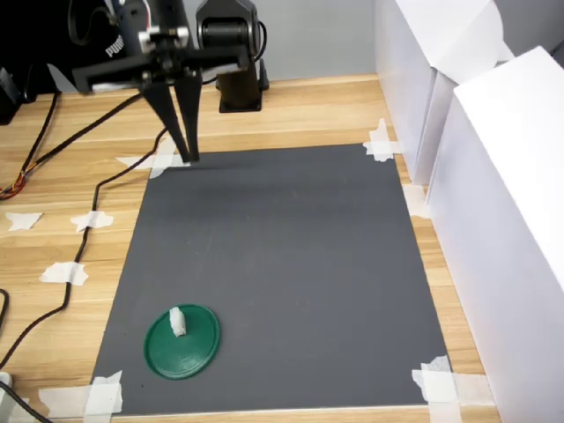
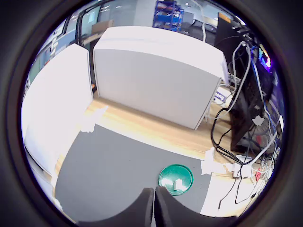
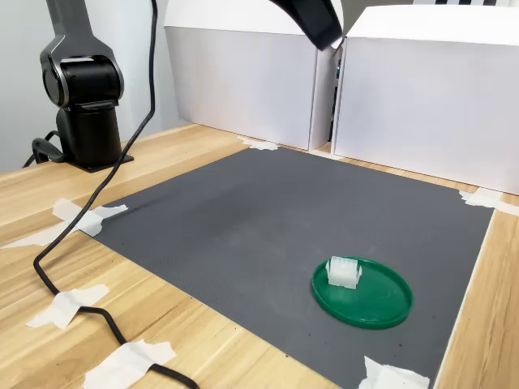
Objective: Grasp a white terminal and put it on the green lid.
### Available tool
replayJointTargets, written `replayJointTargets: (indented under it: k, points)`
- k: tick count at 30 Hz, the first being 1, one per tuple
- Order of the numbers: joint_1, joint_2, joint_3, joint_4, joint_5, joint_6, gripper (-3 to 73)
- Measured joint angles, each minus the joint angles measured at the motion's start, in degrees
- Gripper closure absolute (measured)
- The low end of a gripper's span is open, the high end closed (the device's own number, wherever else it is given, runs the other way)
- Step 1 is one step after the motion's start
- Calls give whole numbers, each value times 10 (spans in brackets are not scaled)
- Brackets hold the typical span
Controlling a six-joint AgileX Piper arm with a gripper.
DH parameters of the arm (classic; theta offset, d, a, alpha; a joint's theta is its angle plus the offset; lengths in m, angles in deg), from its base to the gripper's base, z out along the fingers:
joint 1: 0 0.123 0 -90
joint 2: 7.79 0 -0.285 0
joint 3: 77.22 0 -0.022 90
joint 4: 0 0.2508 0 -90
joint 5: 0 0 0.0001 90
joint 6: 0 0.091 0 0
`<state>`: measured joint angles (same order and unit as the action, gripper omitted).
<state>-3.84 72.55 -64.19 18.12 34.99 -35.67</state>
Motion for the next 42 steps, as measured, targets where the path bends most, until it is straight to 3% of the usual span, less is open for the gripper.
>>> replayJointTargets:
  k: [6, 21, 33, 42]
  points:
    - [0, -116, 108, 1, -44, 60, 711]
    - [0, -350, 307, -27, -25, 185, 711]
    - [0, -508, 452, -39, -32, 193, 711]
    - [0, -543, 482, -40, -50, 193, 711]
